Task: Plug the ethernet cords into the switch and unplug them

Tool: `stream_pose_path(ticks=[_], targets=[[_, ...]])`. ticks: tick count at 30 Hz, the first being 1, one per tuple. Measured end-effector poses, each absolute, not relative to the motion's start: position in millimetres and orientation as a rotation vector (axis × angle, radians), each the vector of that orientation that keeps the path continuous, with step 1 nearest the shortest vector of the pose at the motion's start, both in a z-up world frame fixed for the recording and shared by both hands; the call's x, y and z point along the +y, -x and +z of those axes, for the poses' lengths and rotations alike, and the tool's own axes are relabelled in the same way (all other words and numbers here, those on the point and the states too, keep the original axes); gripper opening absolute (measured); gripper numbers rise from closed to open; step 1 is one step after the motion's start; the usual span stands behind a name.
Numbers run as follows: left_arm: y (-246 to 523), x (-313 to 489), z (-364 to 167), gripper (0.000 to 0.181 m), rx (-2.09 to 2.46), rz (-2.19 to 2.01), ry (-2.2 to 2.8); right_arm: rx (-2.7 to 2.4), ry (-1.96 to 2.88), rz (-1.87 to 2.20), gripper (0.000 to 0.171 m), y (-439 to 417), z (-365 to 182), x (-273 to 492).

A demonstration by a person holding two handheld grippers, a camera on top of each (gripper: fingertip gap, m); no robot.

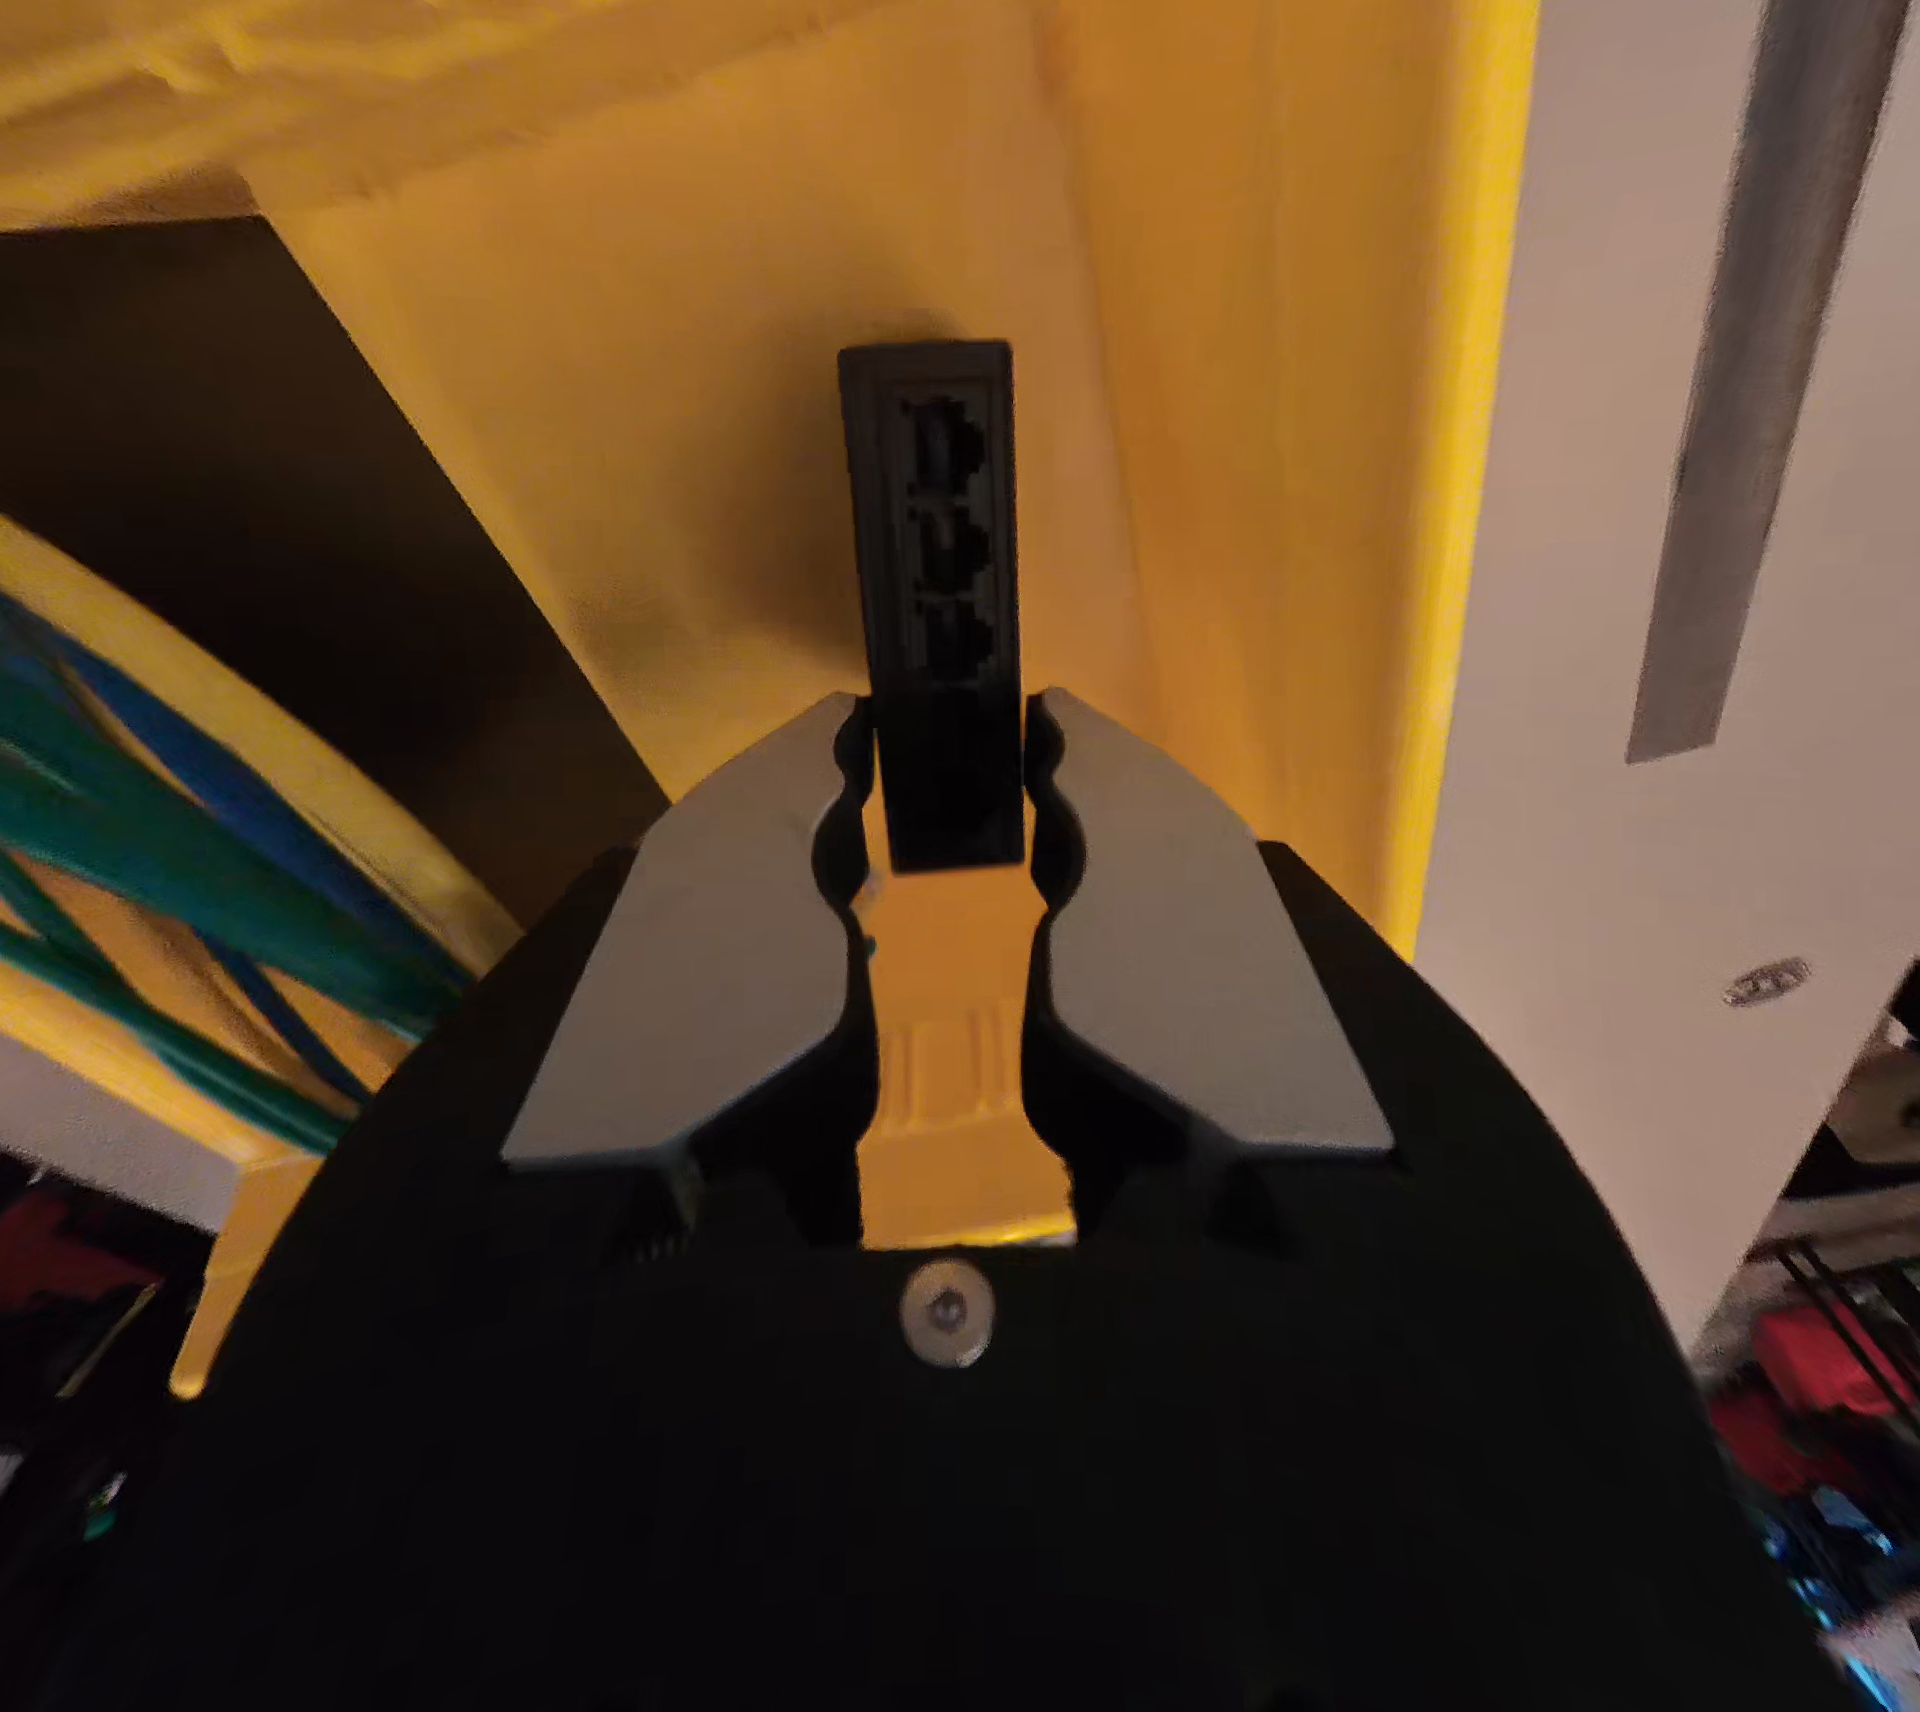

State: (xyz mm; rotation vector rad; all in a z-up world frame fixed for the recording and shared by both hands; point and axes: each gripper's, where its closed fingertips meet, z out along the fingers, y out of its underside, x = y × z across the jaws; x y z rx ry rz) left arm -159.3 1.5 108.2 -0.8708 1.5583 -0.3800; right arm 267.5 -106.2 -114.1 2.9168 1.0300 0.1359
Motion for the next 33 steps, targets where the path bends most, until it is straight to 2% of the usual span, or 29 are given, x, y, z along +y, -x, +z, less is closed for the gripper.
stream_pose_path(ticks=[2, 5, 7, 8, 10, 11, 13, 15, 16, 18, 19, 23, 24, 27, 29, 33], targets=[[164.5, 5.8, 111.3, 0.023, 1.543, -0.368, 0.888, 1.051, -2.964, 0.273, 0.031, -275.6, -103.5, -104.3], [184.4, 20.0, 125.2, 0.026, 1.466, -0.320, 0.932, 1.007, -3.214, 0.577, 0.031, -291.5, -58.2, -95.6], [209.6, 39.1, 139.1, 0.038, 1.364, -0.293, 1.020, 0.806, -3.435, 0.820, 0.041, -306.2, -17.7, -104.9], [227.2, 54.6, 145.5, 0.043, 1.289, -0.270, 1.097, 0.672, -3.547, 0.803, 0.041, -306.7, -5.6, -119.3], [274.7, 95.8, 144.9, 0.055, 1.116, -0.191, 1.332, 0.424, -3.755, 0.524, 0.046, -295.6, 0.4, -155.1], [302.5, 116.8, 134.2, 0.060, 1.037, -0.153, 1.489, 0.293, -3.827, 0.338, 0.056, -288.5, -3.5, -174.0], [358.7, 151.0, 98.6, 0.071, 0.881, -0.114, 1.817, 0.011, -3.850, -0.043, 0.065, -274.2, -22.3, -210.6], [404.8, 174.9, 62.8, 0.078, 0.722, -0.138, 2.057, -0.202, -3.795, -0.229, 0.067, -264.4, -45.4, -238.1], [421.5, 184.3, 48.5, 0.079, 0.659, -0.169, 2.133, -0.300, -3.748, -0.235, 0.066, -263.3, -58.2, -249.2], [445.1, 200.5, 28.2, 0.081, 0.546, -0.232, 2.218, -0.480, -3.603, -0.101, 0.054, -271.9, -85.4, -271.7], [450.2, 203.8, 17.6, 0.080, 0.506, -0.288, 2.255, -0.543, -3.539, -0.131, 0.056, -268.8, -95.8, -277.9], [468.6, 195.2, -48.0, 0.087, 0.502, -0.321, 2.547, -0.747, -3.351, -0.422, 0.023, -244.2, -119.2, -280.0], [474.0, 192.0, -62.9, 0.087, 0.510, -0.299, 2.615, -0.767, -3.334, -0.380, 0.022, -245.6, -122.0, -280.2], [481.7, 183.5, -90.1, 0.081, 0.525, -0.301, 2.742, -0.738, -3.308, -0.272, 0.021, -244.5, -122.8, -280.2], [476.9, 182.7, -98.0, 0.069, 0.571, -0.342, 2.755, -0.705, -3.299, -0.259, 0.021, -236.0, -122.8, -277.2], [459.6, 169.4, -120.7, 0.017, 0.700, -0.443, 2.858, -0.680, -3.310, -0.264, 0.021, -208.8, -122.0, -258.2]])
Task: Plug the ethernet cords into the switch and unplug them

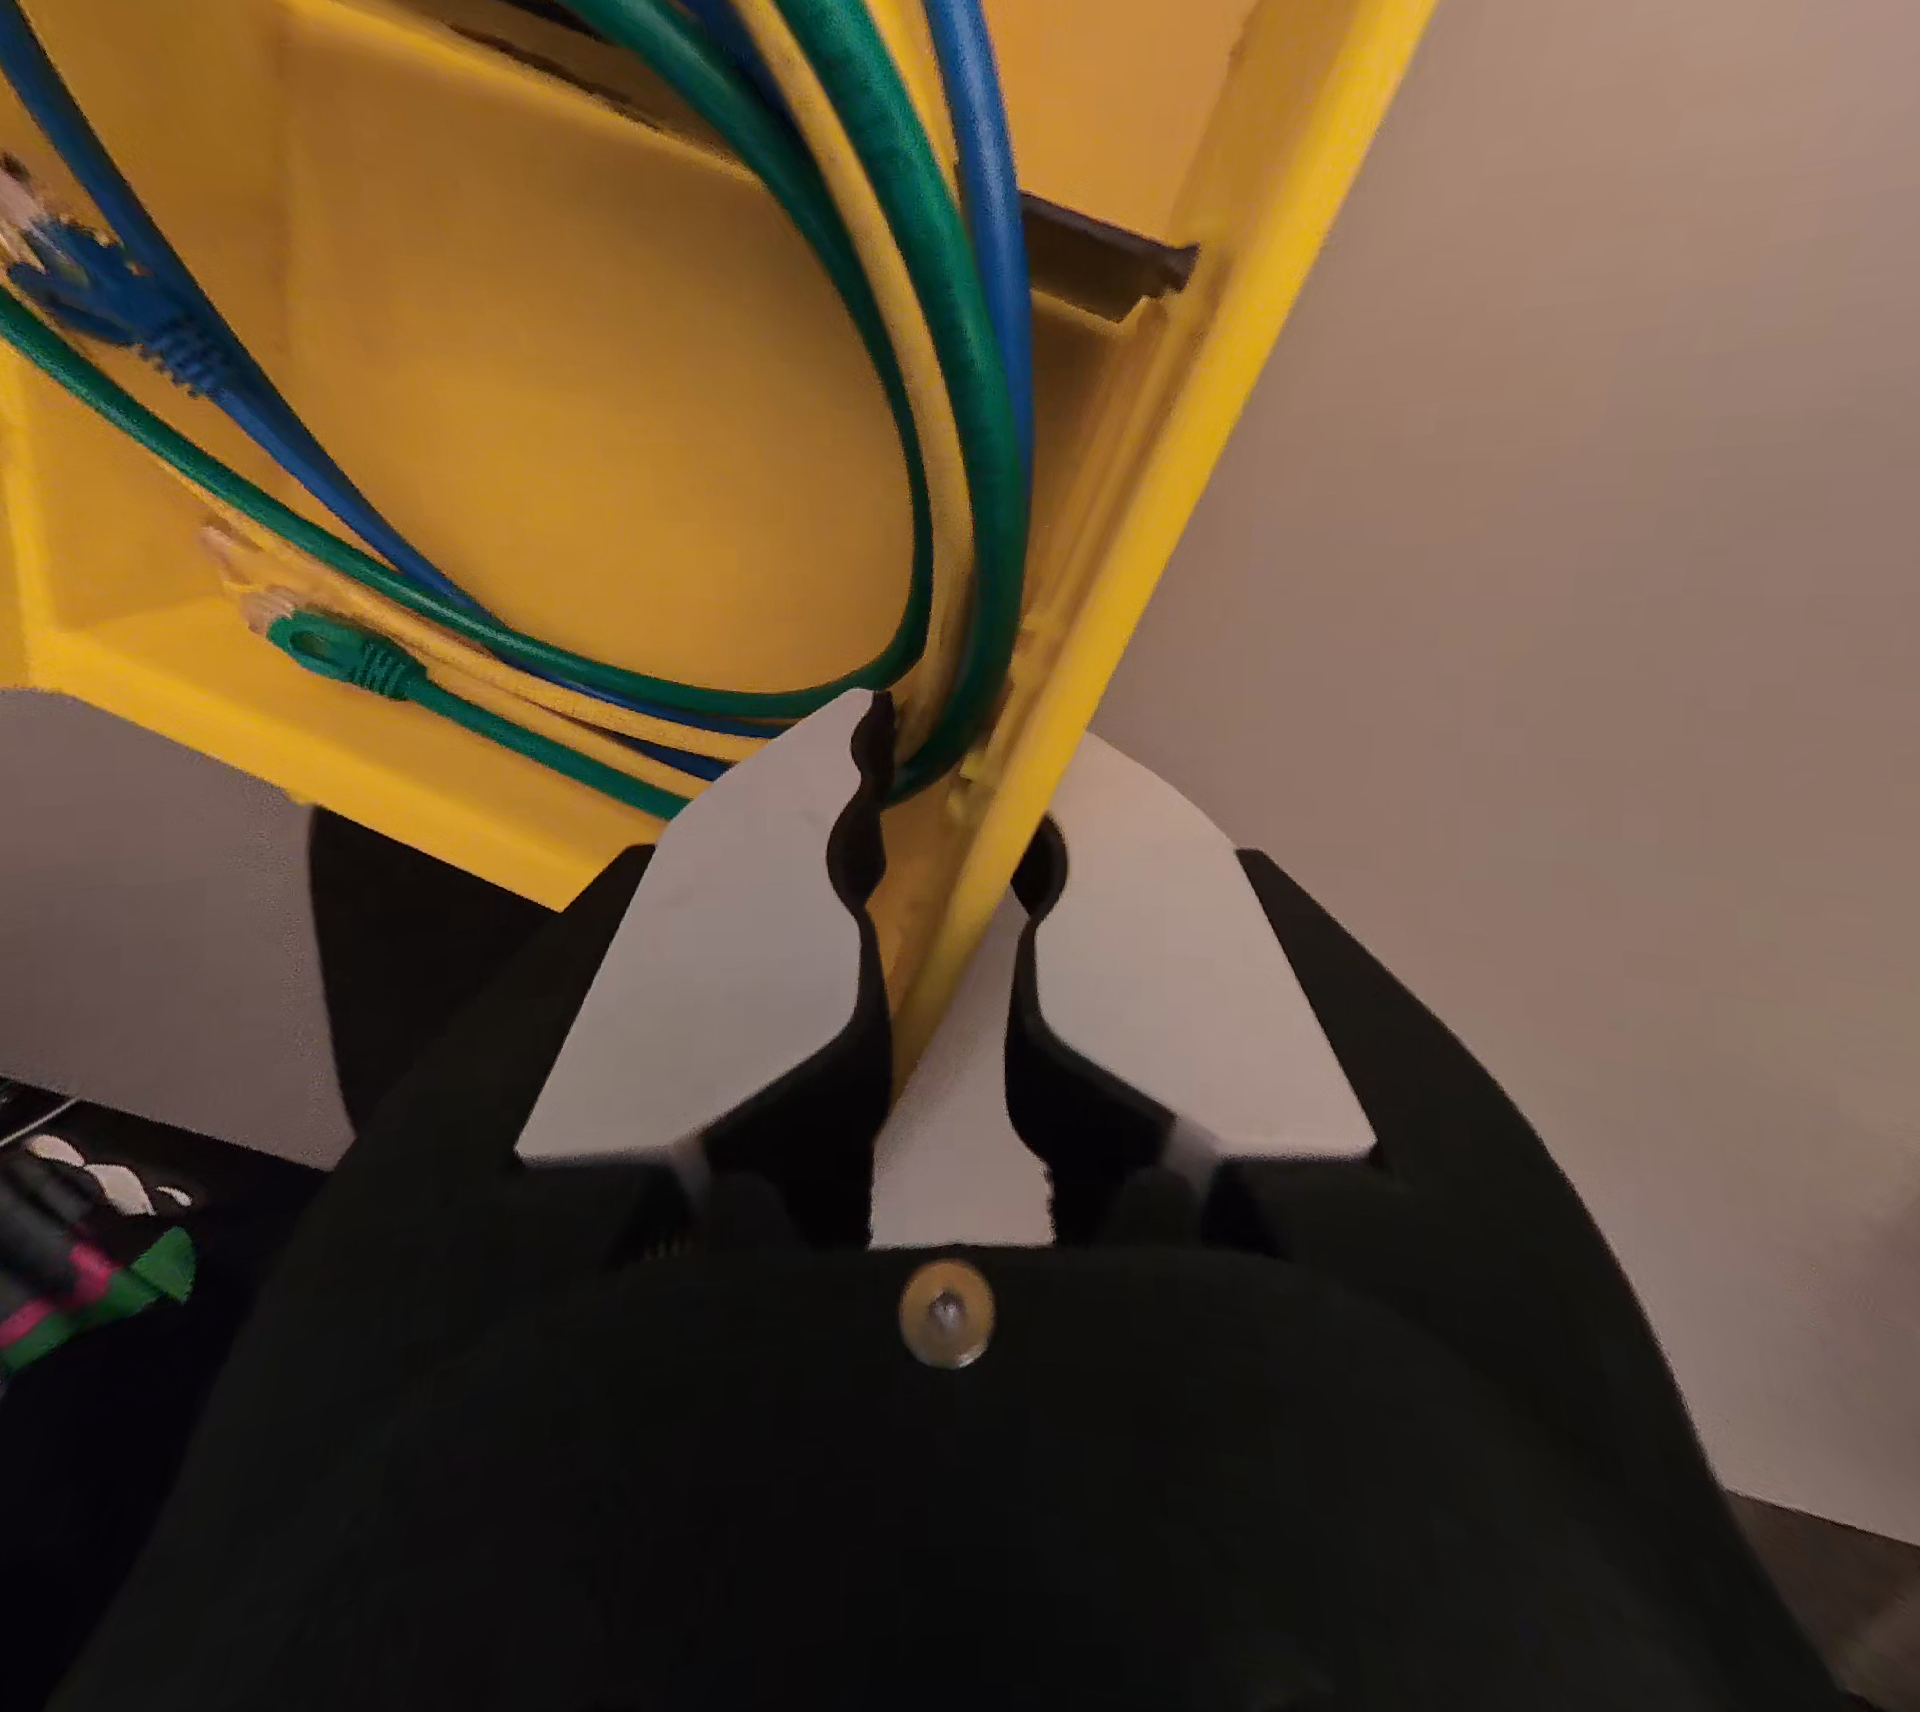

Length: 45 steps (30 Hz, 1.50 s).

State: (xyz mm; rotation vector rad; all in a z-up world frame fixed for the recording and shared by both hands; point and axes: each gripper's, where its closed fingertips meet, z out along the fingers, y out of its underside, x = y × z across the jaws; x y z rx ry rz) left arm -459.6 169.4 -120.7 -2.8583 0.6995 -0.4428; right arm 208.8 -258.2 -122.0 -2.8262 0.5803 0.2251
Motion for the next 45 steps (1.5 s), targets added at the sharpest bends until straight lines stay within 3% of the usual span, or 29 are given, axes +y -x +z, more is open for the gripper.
stream_pose_path(ticks=[4, 16, 19, 21, 24, 26, 28, 30, 33, 39, 45], targets=[[456.5, 164.1, -132.0, 0.004, 0.916, -0.227, 2.886, 0.596, 2.795, 0.221, 0.021, -178.0, -121.3, -228.8], [371.6, 104.3, -132.1, 0.019, 1.426, -0.108, 2.901, 0.228, 2.894, 0.141, 0.024, -103.1, -120.4, -159.8], [352.2, 86.2, -129.2, 0.033, 1.555, -0.118, 2.867, 0.141, 2.843, 0.039, 0.033, -103.8, -108.3, -149.7], [345.6, 77.9, -121.9, 0.042, 1.632, -0.089, 2.806, 0.249, 2.717, -0.150, 0.039, -122.1, -80.5, -145.8], [339.7, 73.7, -99.4, 0.048, 1.643, -0.055, 2.691, 0.259, 2.343, -0.387, 0.042, -113.0, 4.0, -125.0], [337.4, 71.7, -82.1, 0.047, 1.615, -0.053, 2.621, 0.029, 2.005, -0.146, 0.043, -33.9, 65.4, -78.1], [333.3, 70.7, -64.0, 0.046, 1.578, -0.057, 2.539, -0.144, 1.877, 0.162, 0.050, 53.9, 85.1, -38.3], [325.6, 72.9, -44.5, 0.046, 1.537, -0.049, 2.431, -0.226, 2.126, 0.378, 0.061, 110.0, 45.1, -6.7], [311.8, 74.6, -18.5, 0.047, 1.479, -0.037, 2.288, -0.203, 2.457, 0.422, 0.057, 130.9, -18.2, 30.3], [293.8, 68.0, 4.8, 0.045, 1.465, 0.007, 2.137, 0.026, 2.836, 0.547, 0.054, 155.2, -91.2, 44.0], [270.0, 54.0, 25.4, 0.046, 1.454, -0.117, 2.024, 0.182, 2.955, 0.493, 0.024, 152.1, -132.4, 40.8]])
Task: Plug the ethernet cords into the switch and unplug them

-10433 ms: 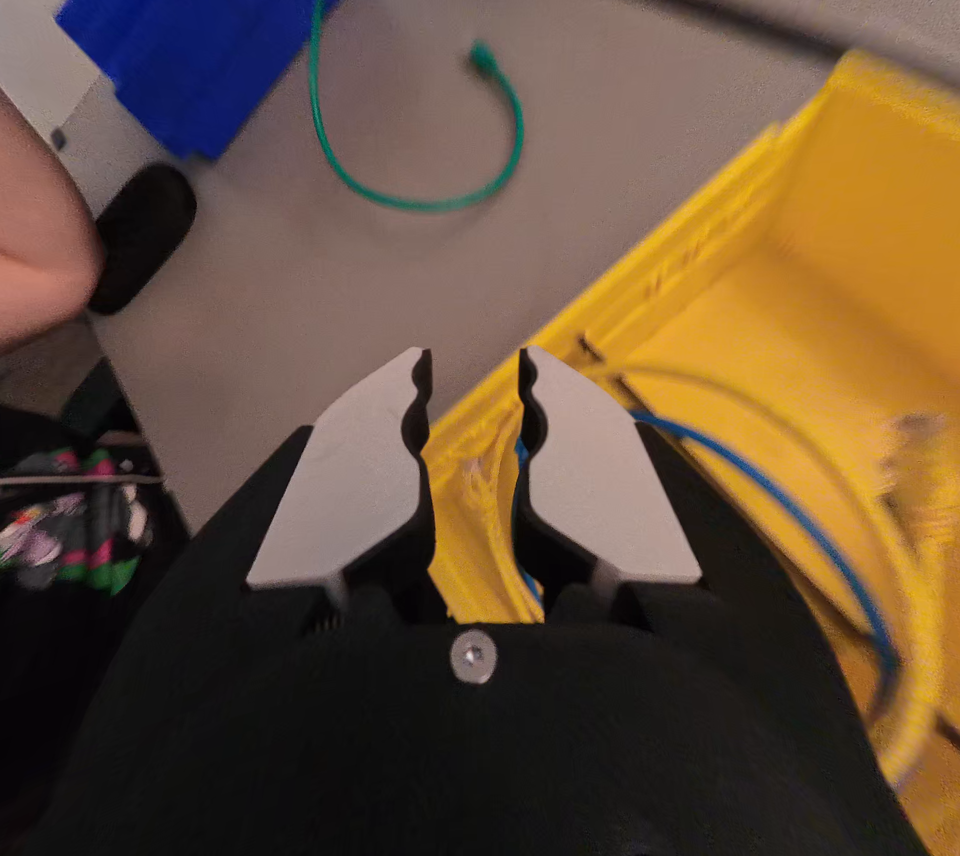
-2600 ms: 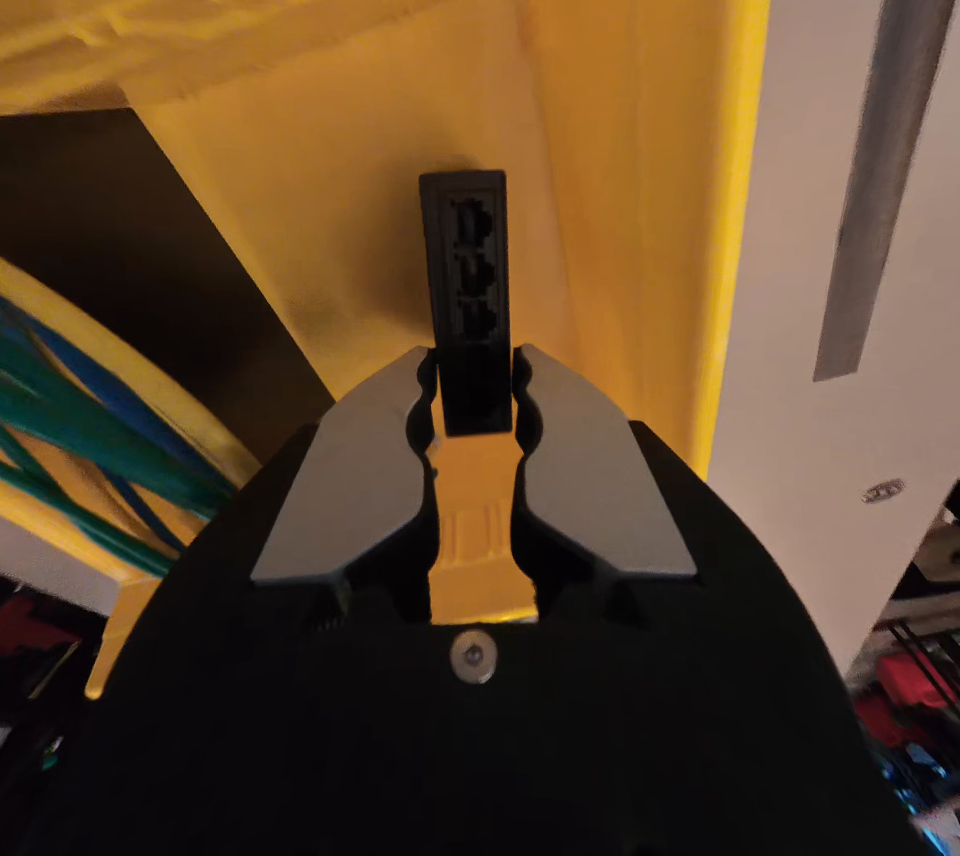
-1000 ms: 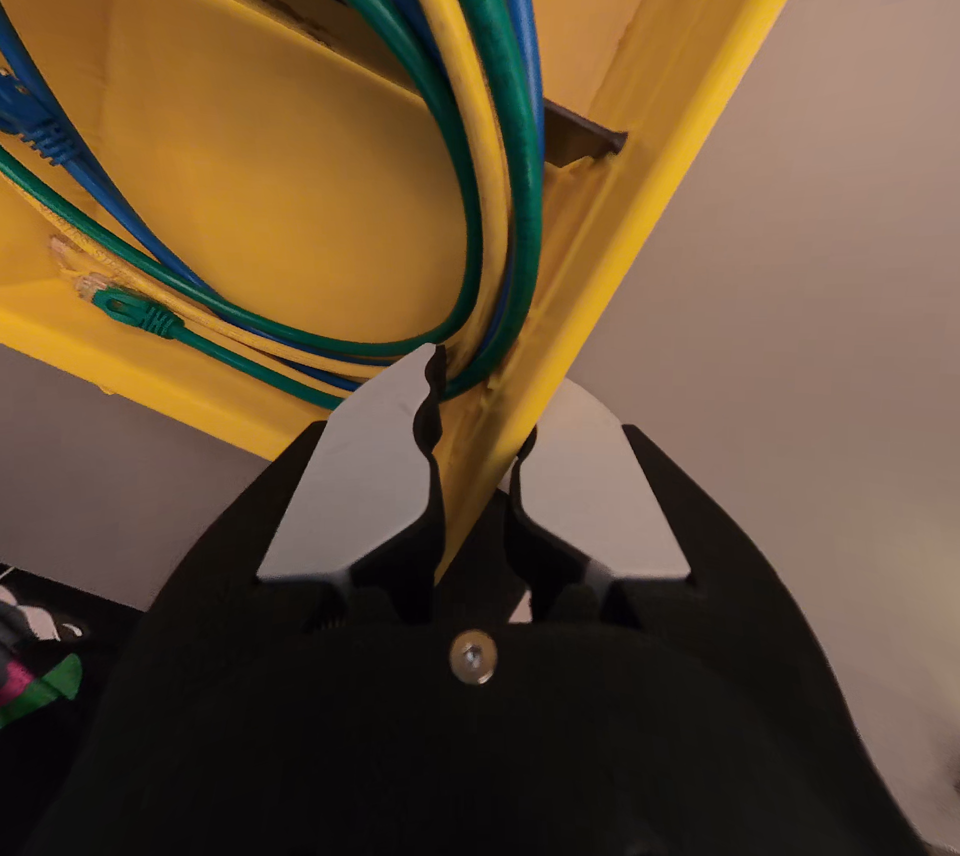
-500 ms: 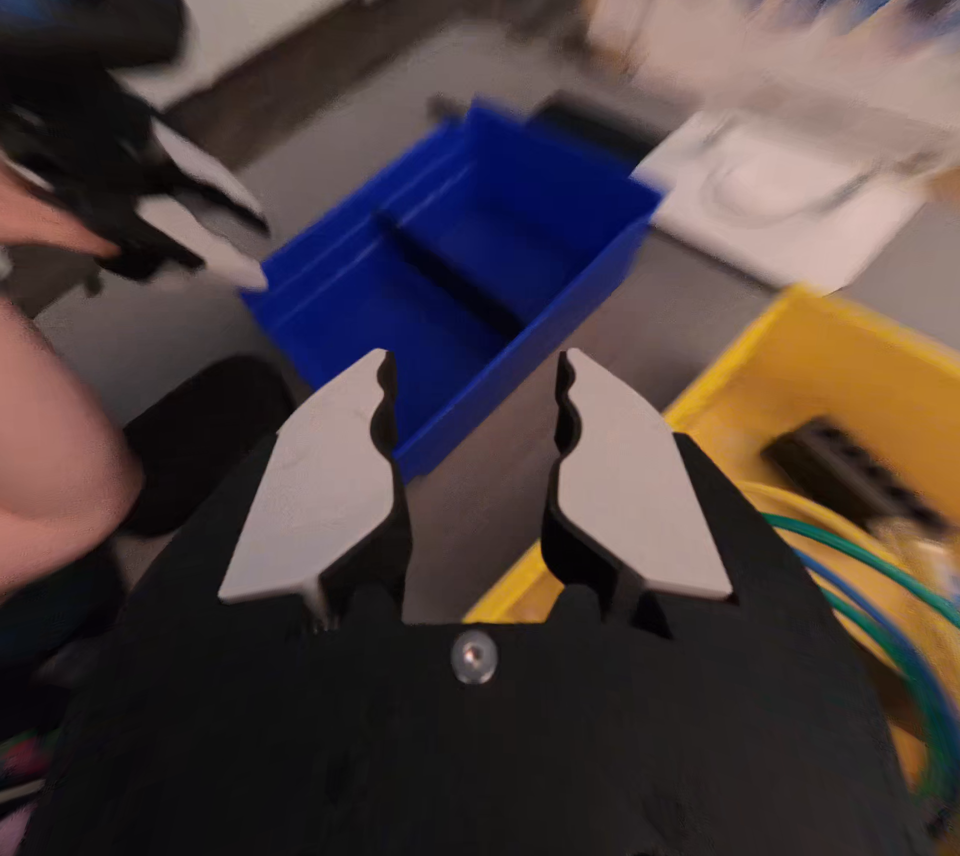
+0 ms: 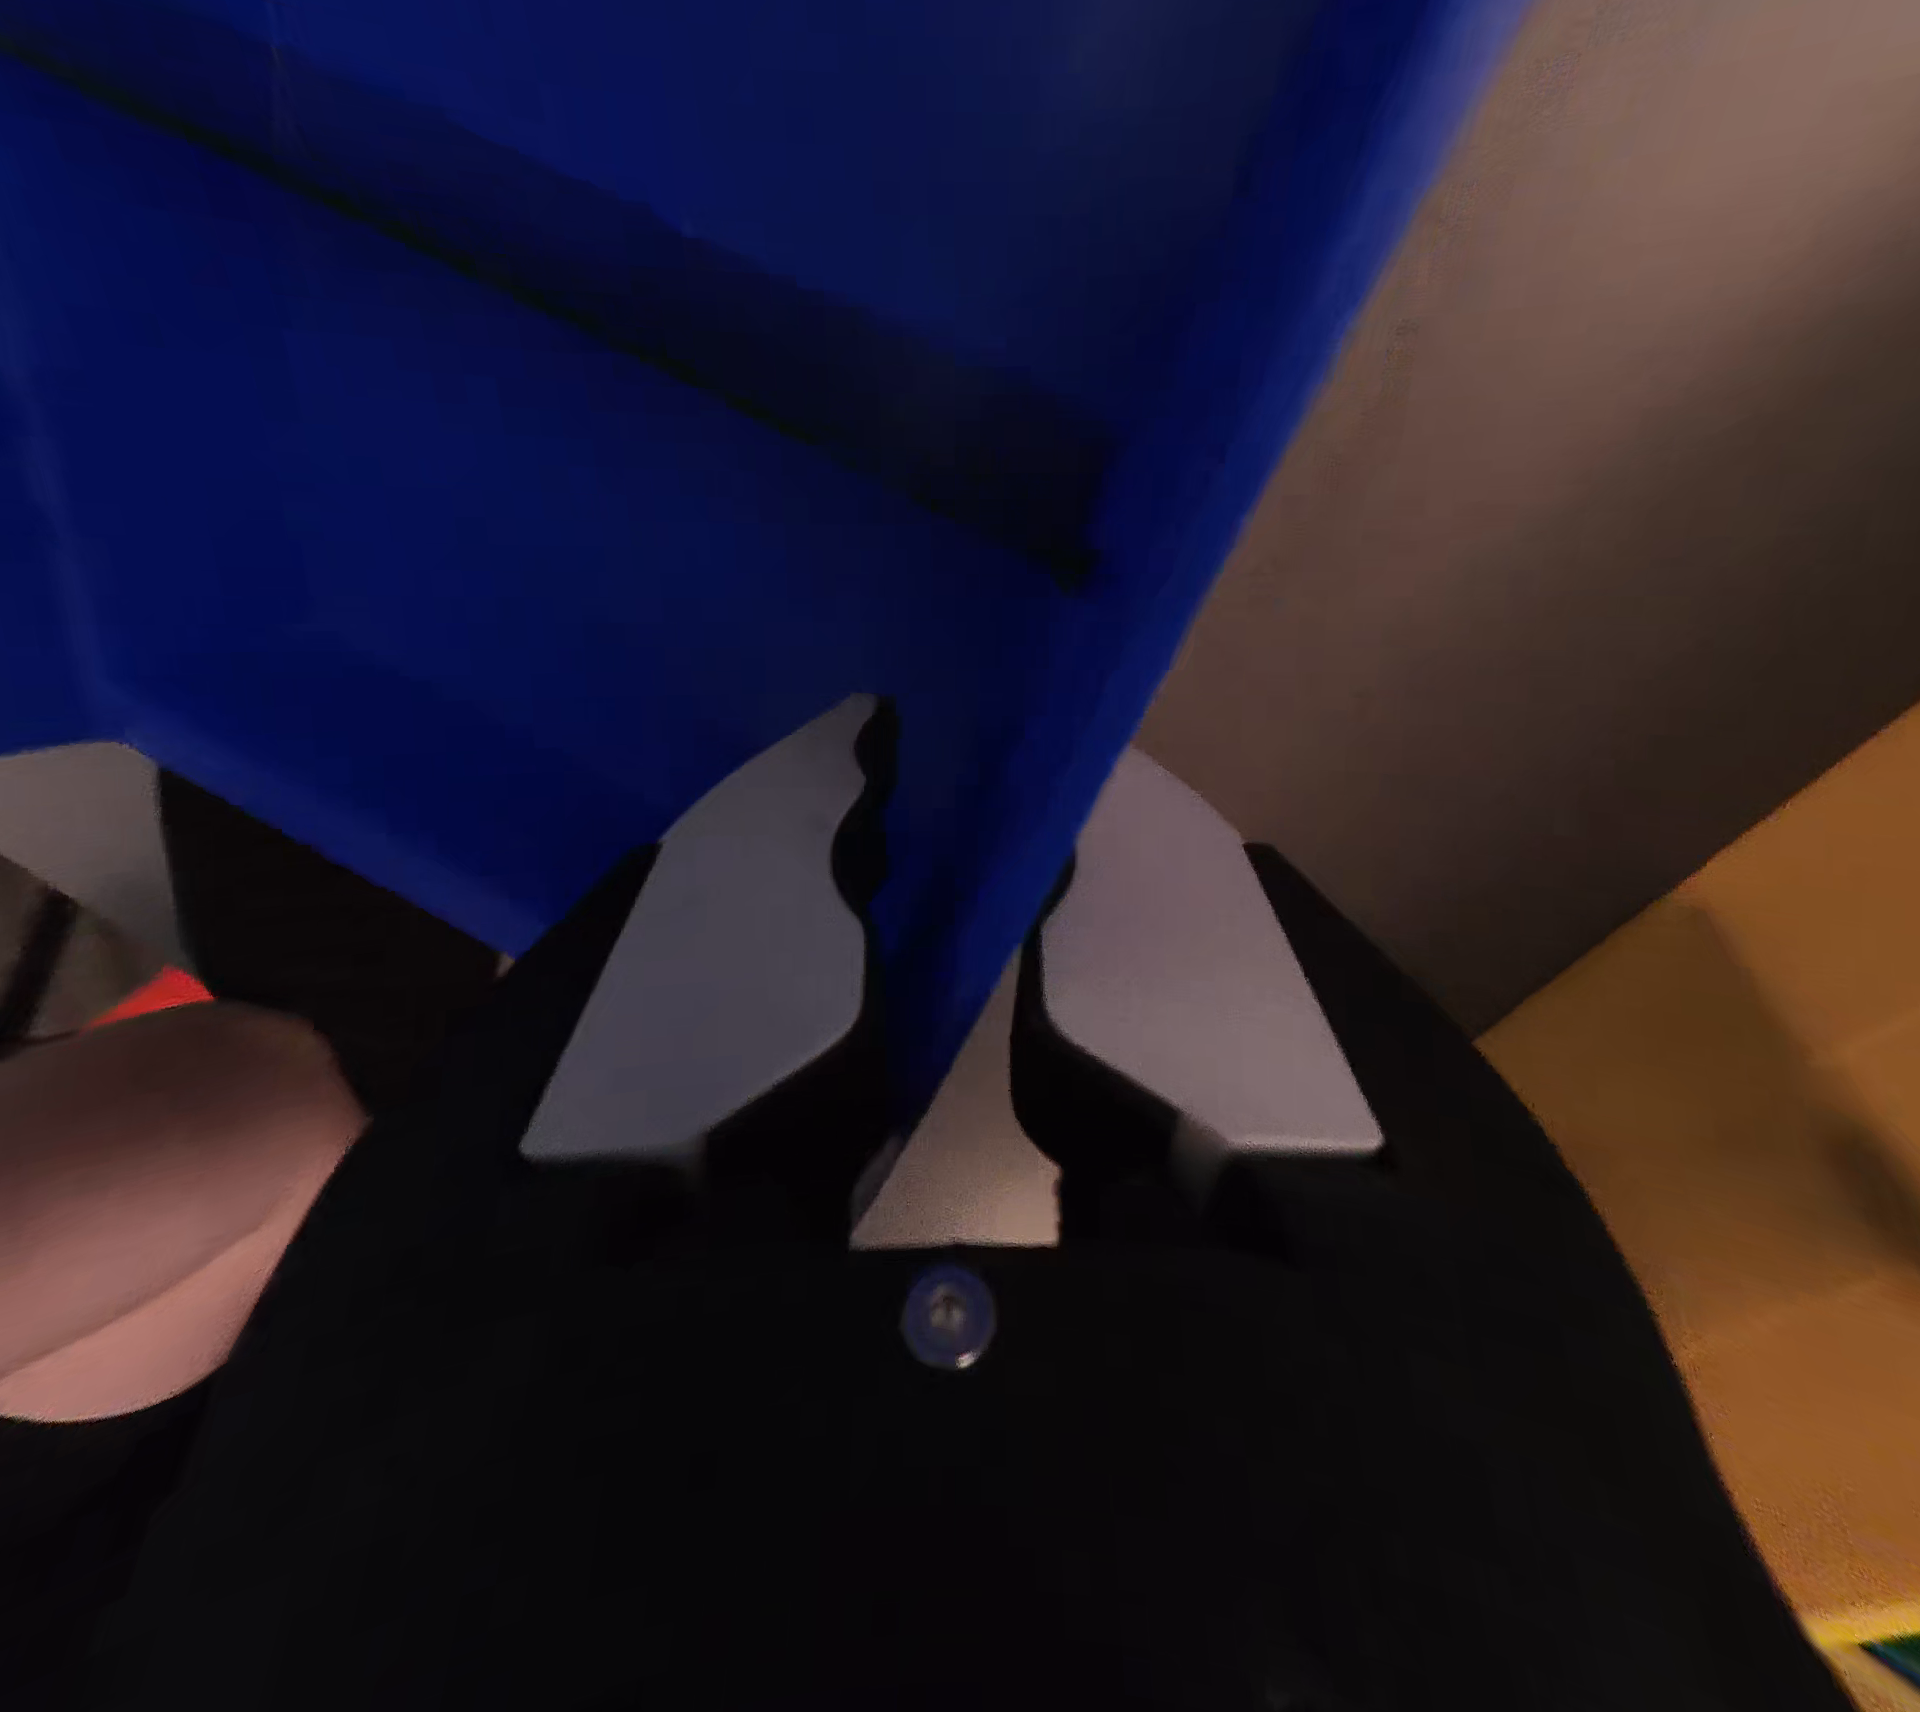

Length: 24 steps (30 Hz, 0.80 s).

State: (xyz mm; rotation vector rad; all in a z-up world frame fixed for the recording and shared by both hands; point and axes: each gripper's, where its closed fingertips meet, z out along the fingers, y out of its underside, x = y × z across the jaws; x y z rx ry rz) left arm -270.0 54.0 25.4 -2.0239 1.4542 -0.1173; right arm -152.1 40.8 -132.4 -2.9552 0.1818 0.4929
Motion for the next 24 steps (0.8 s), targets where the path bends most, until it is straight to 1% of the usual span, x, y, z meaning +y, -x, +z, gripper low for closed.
stream_pose_path(ticks=[4, 7, 11, 13, 16, 19, 21, 24], targets=[[255.0, 44.6, 69.6, 0.054, 1.294, -0.290, 1.885, 0.160, 3.002, 0.416, 0.009, 129.7, -130.1, 37.4], [256.0, 31.6, 115.0, 0.057, 1.124, -0.447, 1.746, 0.174, 3.027, 0.558, 0.007, 127.3, -112.4, 32.6], [271.3, 3.2, 175.2, 0.060, 0.898, -0.678, 1.513, 0.106, 2.989, 0.567, 0.007, 113.4, -60.9, 30.1], [276.8, -7.6, 190.2, 0.064, 0.859, -0.740, 1.446, 0.083, 2.931, 0.579, 0.007, 96.0, -21.7, 25.5], [268.4, -14.8, 187.2, 0.074, 0.899, -0.807, 1.449, 0.113, 2.811, 0.635, 0.006, 52.9, 40.1, 4.3], [236.5, -20.4, 160.8, 0.079, 1.048, -0.915, 1.538, 0.185, 2.723, 0.601, 0.007, -15.8, 86.9, -36.5], [204.9, -23.4, 134.0, 0.082, 1.157, -1.009, 1.629, 0.282, 2.689, 0.526, 0.006, -72.8, 100.8, -73.5], [146.2, -27.8, 87.9, 0.086, 1.265, -1.203, 1.778, 0.498, 2.679, 0.345, 0.006, -160.5, 95.3, -141.2]])
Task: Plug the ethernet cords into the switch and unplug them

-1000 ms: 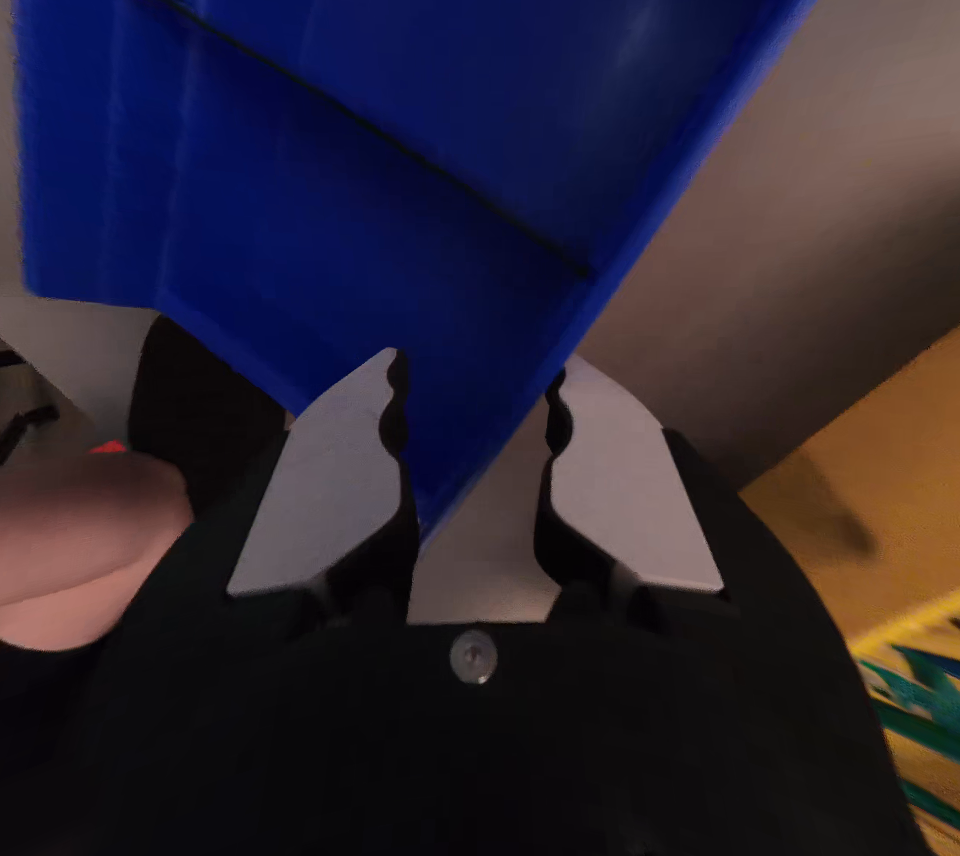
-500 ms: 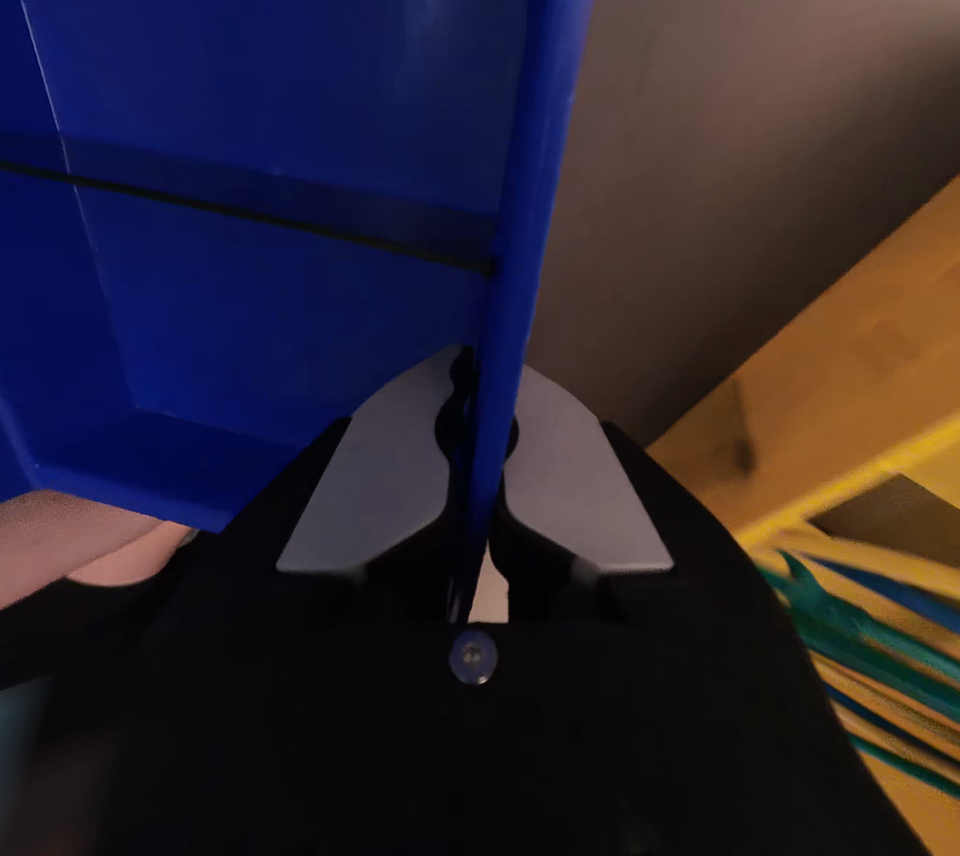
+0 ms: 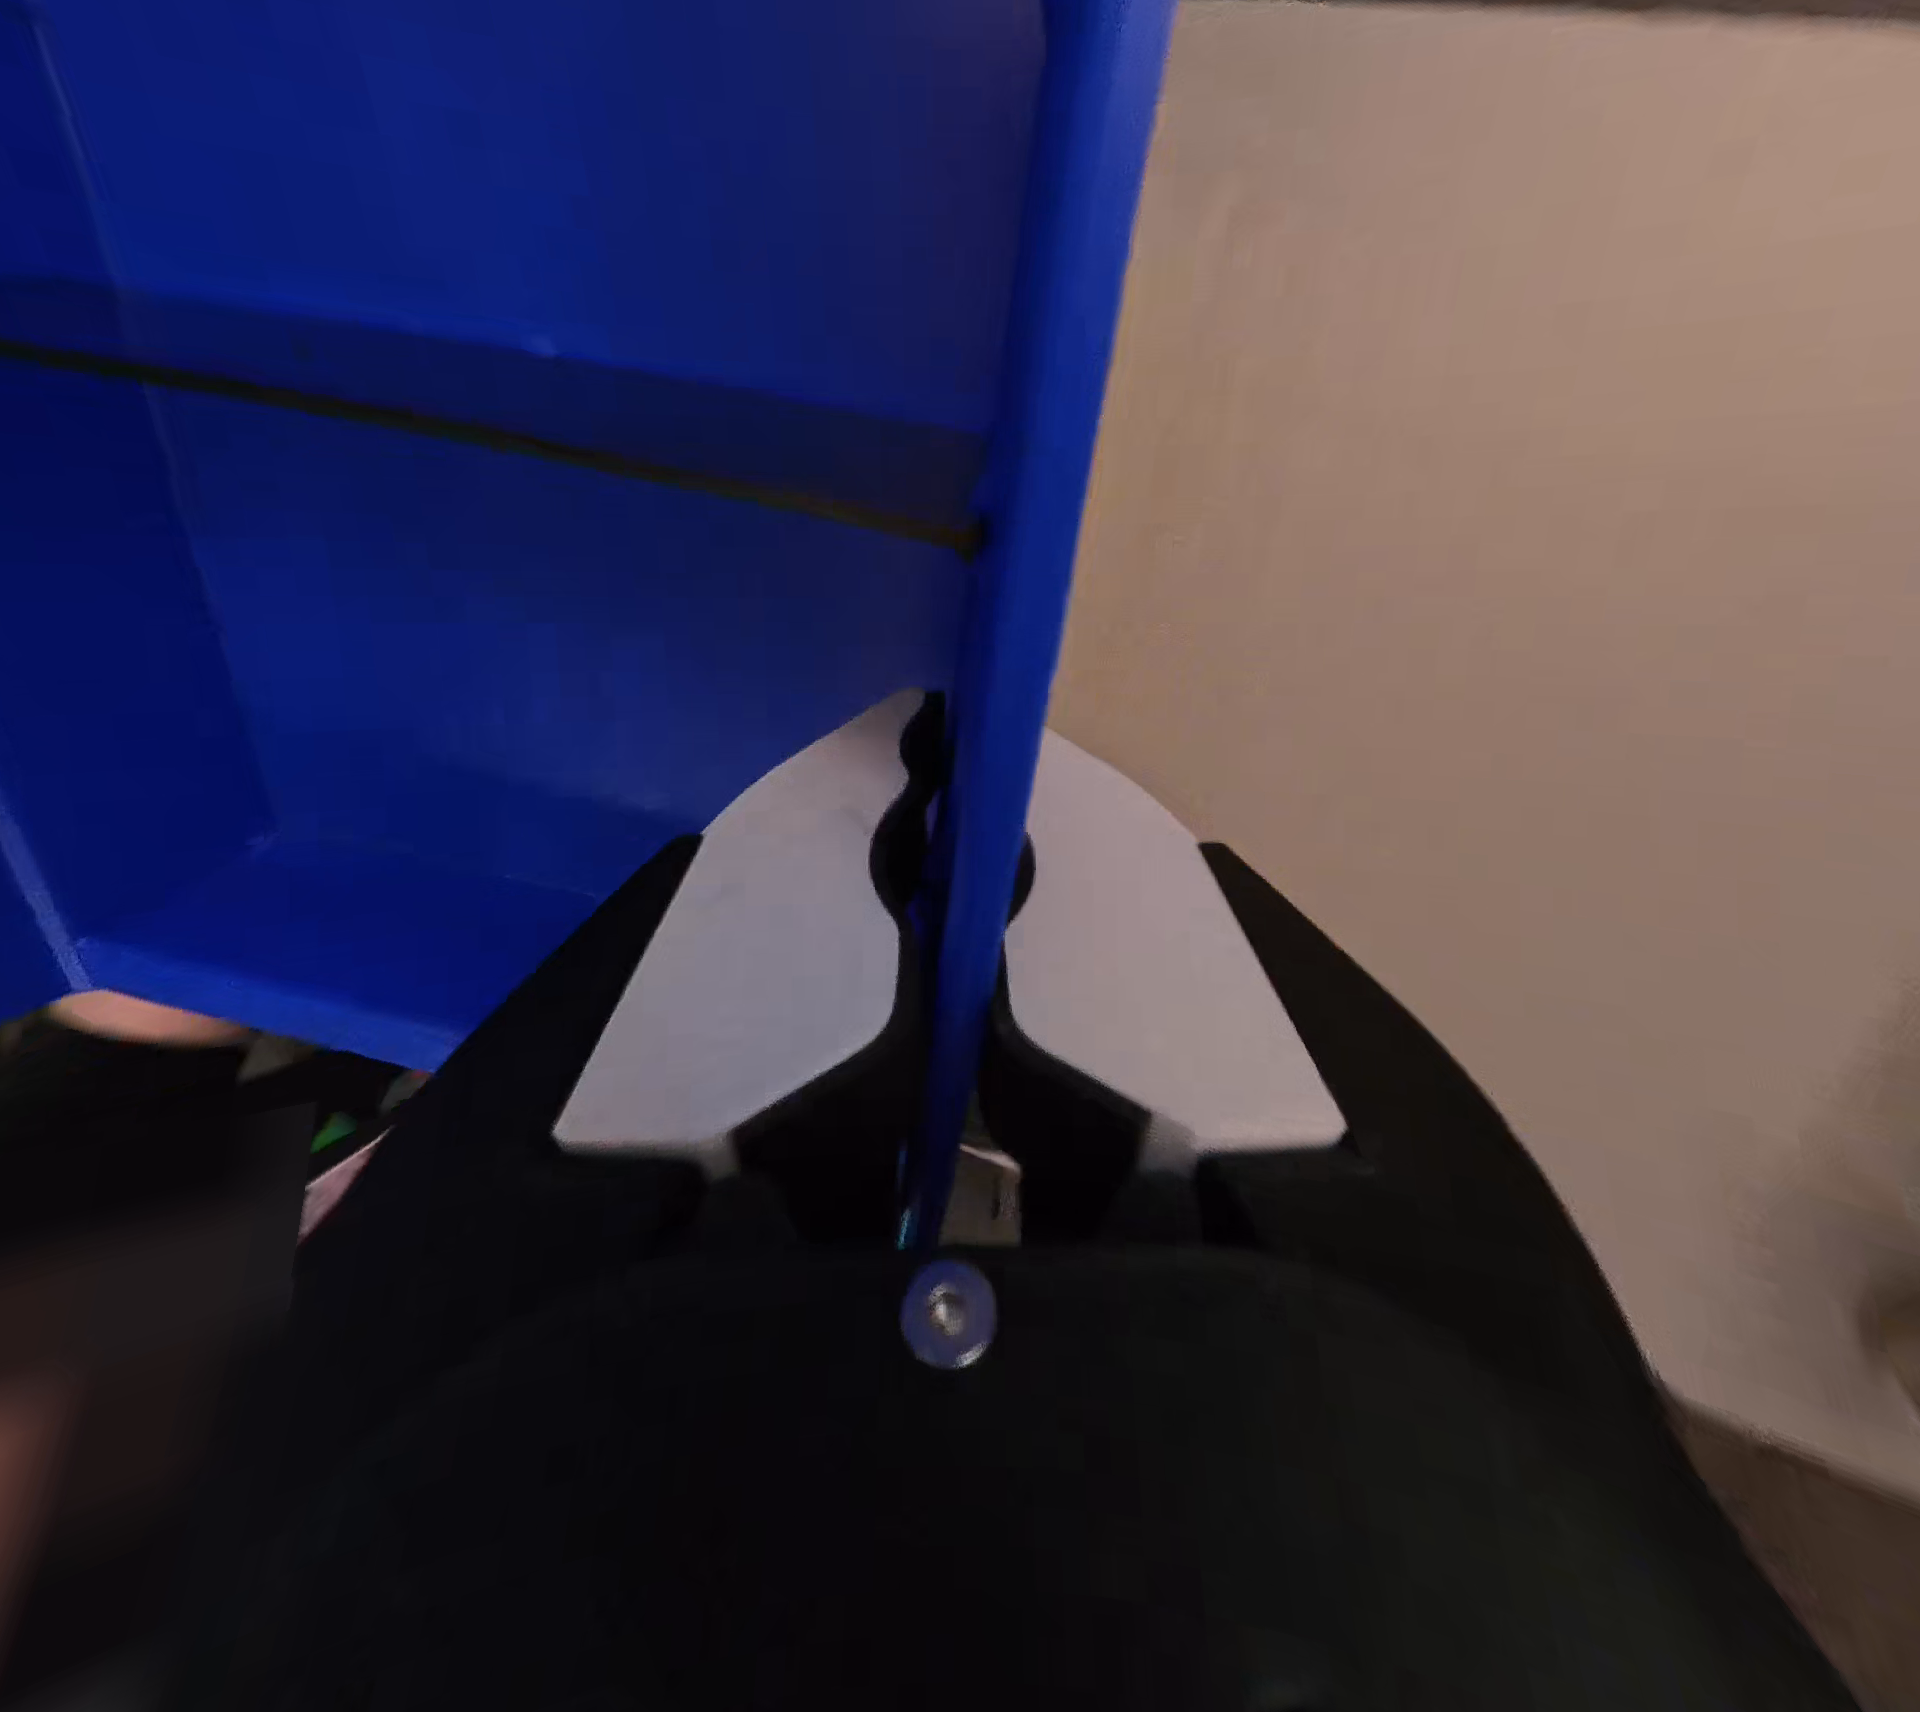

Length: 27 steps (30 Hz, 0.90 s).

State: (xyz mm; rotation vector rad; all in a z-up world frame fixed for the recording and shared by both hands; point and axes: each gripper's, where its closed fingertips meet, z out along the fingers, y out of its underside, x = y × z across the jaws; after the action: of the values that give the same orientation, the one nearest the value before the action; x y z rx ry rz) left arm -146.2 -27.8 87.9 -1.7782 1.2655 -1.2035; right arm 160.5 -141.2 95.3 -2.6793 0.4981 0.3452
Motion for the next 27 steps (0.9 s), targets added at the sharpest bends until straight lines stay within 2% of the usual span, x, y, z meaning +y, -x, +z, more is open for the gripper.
stream_pose_path(ticks=[4, 8, 12, 13, 15, 17, 20, 23, 27], targets=[[81.2, -26.6, 27.0, 0.077, 1.156, -1.552, 1.994, 0.831, 2.766, 0.090, 0.007, -244.5, 54.2, -246.5], [58.2, -34.7, -53.4, 0.087, 1.353, -1.275, 2.193, 1.059, 2.865, -0.010, 0.008, -275.4, -4.9, -319.6], [52.6, -53.3, -99.1, 0.092, 1.546, -1.090, 2.267, 1.043, 2.960, 0.046, 0.007, -269.2, -63.0, -334.4], [53.6, -58.3, -102.9, 0.102, 1.589, -1.106, 2.287, 1.030, 2.973, 0.078, 0.007, -265.3, -74.0, -331.7], [60.9, -60.8, -104.9, 0.089, 1.667, -1.118, 2.321, 0.975, 2.999, 0.128, 0.006, -256.8, -90.5, -322.3], [69.0, -55.8, -102.5, 0.083, 1.722, -1.089, 2.316, 0.945, 2.995, 0.162, 0.006, -249.2, -100.6, -306.3], [90.4, -44.5, -91.4, 0.033, 1.810, -1.081, 2.332, 0.904, 2.966, 0.191, 0.005, -235.7, -108.3, -272.4], [129.1, -2.4, -89.2, 0.019, 1.803, -0.897, 2.396, 0.802, 2.971, 0.229, 0.010, -210.0, -116.2, -237.8], [191.5, 89.2, -87.3, 0.005, 1.493, -0.626, 2.487, 0.709, 2.953, 0.282, 0.012, -167.6, -128.7, -196.1]])
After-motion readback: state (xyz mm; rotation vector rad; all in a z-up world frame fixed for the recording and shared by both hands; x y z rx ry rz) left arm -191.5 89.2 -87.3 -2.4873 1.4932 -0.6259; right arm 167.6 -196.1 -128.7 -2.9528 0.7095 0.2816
